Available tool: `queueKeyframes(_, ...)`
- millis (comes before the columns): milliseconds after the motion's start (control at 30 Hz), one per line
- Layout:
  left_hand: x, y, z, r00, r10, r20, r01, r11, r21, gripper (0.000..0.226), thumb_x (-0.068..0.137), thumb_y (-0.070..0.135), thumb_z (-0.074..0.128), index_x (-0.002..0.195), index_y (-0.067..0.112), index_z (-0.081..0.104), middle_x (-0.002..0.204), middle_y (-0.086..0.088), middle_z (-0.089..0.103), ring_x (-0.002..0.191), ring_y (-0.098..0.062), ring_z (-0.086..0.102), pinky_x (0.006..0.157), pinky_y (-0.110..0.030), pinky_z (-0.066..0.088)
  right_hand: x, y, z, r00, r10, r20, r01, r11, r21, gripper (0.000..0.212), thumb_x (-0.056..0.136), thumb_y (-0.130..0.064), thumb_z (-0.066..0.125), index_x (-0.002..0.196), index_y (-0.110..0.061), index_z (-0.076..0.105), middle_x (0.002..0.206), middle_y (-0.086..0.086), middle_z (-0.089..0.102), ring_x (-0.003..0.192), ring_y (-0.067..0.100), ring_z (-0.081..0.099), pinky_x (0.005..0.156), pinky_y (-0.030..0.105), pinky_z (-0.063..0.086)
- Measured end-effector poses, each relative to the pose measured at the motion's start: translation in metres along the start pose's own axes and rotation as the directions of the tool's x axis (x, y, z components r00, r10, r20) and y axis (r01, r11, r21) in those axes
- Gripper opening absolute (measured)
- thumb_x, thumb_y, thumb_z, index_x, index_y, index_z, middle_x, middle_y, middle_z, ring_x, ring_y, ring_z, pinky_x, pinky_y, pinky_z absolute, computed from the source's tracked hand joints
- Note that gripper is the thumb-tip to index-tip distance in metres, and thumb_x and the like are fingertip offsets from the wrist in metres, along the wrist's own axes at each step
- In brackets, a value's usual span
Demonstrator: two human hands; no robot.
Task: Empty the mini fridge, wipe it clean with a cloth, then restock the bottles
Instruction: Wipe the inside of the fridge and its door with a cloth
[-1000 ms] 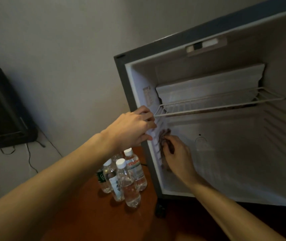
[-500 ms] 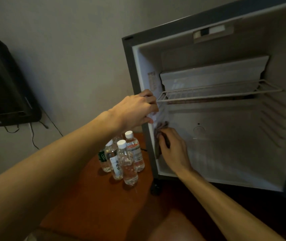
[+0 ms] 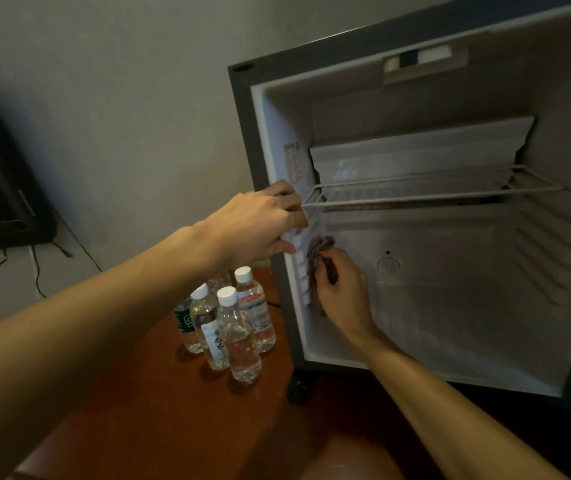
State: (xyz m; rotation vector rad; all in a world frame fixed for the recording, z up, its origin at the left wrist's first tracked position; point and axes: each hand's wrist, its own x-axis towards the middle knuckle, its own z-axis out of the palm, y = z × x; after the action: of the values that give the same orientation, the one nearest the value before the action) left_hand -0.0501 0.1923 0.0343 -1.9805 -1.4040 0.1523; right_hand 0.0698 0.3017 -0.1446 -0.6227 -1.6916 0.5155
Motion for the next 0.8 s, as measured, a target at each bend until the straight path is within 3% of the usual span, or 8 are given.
queueKeyframes(100, 0.001, 0.001, -0.001, 1.000, 0.005, 0.010, -0.005, 1.000, 0.000, 0.050, 0.093, 0.048, 0.063, 0.138, 0.025, 0.056, 0.132, 0.001, 0.053, 0.134, -0.022, 0.035, 0.084, -0.044, 0.058, 0.022, 0.014, 0.007, 1.000, 0.017, -0.001, -0.017, 0.999, -0.047, 0.014, 0.096, -0.010, 0.054, 0.105, -0.013, 0.064, 0.101, 0.001, 0.067, 0.089, 0.009, 0.059, 0.076, 0.014, 0.042)
queueKeyframes(267, 0.001, 0.002, -0.005, 1.000, 0.008, 0.021, -0.008, 1.000, 0.000, 0.051, 0.093, 0.047, 0.063, 0.138, 0.024, 0.056, 0.133, 0.000, 0.053, 0.134, -0.022, 0.036, 0.084, -0.042, 0.058, 0.034, 0.020, 0.008, 1.000, -0.004, 0.010, 0.005, 0.996, -0.084, 0.016, 0.096, -0.011, 0.051, 0.106, -0.013, 0.064, 0.101, 0.004, 0.067, 0.090, 0.016, 0.062, 0.080, 0.031, 0.051)
queueKeyframes(533, -0.001, 0.008, -0.010, 0.999, -0.028, 0.026, 0.028, 0.999, 0.024, 0.055, 0.093, 0.050, 0.063, 0.139, 0.021, 0.055, 0.134, -0.001, 0.050, 0.133, -0.021, 0.036, 0.085, -0.042, 0.058, -0.016, -0.022, -0.012, 0.995, -0.057, 0.085, 0.060, 0.998, -0.029, 0.011, 0.096, -0.012, 0.052, 0.098, -0.019, 0.059, 0.094, -0.008, 0.057, 0.081, 0.002, 0.053, 0.070, 0.008, 0.038)
queueKeyframes(800, -0.002, 0.004, -0.009, 0.998, 0.004, 0.056, -0.007, 0.998, 0.054, 0.061, 0.090, 0.053, 0.066, 0.142, 0.024, 0.052, 0.140, -0.001, 0.046, 0.135, -0.020, 0.033, 0.084, -0.041, 0.059, -0.025, -0.026, -0.013, 0.995, -0.016, 0.101, 0.017, 1.000, -0.007, 0.012, 0.098, -0.014, 0.052, 0.093, -0.024, 0.057, 0.091, -0.014, 0.054, 0.080, -0.003, 0.052, 0.068, 0.006, 0.037)
